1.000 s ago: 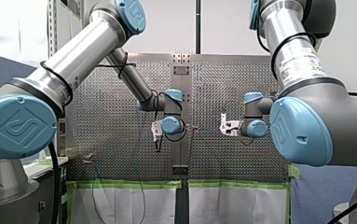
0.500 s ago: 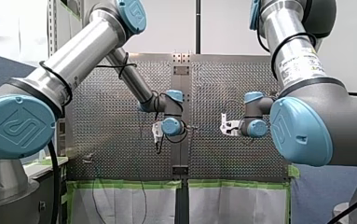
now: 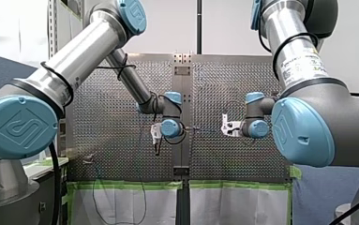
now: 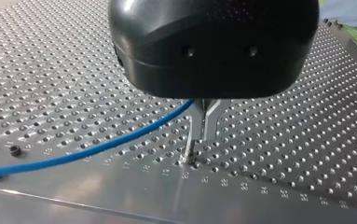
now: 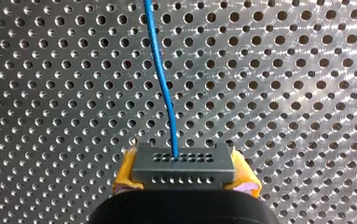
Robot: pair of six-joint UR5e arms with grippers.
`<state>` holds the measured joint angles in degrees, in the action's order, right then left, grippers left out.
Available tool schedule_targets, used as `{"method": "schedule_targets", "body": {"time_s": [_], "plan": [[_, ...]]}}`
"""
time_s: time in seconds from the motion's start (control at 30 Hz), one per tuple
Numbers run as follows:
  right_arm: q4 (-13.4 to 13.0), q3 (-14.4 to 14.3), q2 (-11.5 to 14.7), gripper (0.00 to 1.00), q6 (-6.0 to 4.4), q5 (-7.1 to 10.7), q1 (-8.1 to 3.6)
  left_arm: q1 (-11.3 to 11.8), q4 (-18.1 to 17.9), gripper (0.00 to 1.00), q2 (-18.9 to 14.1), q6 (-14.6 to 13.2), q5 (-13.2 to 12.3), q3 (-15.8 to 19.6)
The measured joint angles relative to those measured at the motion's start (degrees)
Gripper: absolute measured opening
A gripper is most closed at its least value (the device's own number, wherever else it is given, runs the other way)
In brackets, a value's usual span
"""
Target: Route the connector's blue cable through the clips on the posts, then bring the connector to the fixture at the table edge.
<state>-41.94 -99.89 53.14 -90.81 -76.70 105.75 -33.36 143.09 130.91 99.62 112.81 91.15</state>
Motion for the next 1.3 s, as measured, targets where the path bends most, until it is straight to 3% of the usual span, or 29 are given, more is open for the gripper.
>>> {"method": "schedule_targets", "body": {"time_s": [0.43,0.8,1.23,1.27,1.3], "plan": [[0.4,0.0,0.0,0.0,0.23,-0.02,-0.12,0.9,2.4,0.0,5.0,0.8,-0.4,-4.3],[0.5,0.7,0.0,0.0,0.26,-0.67,-0.43,2.6,5.5,0.0,5.4,0.8,-1.5,-9.1],[0.2,1.1,0.0,0.0,0.18,-1.95,-2.16,3.5,7.6,0.0,5.4,0.8,-1.9,-11.6],[0.3,1.1,0.0,0.0,0.2,-1.99,-2.22,3.5,7.6,0.07,5.4,0.7,-1.9,-11.6],[0.3,1.1,0.0,0.0,0.22,-2.01,-2.27,3.5,7.7,0.07,5.4,0.7,-2.0,-11.6]]}}
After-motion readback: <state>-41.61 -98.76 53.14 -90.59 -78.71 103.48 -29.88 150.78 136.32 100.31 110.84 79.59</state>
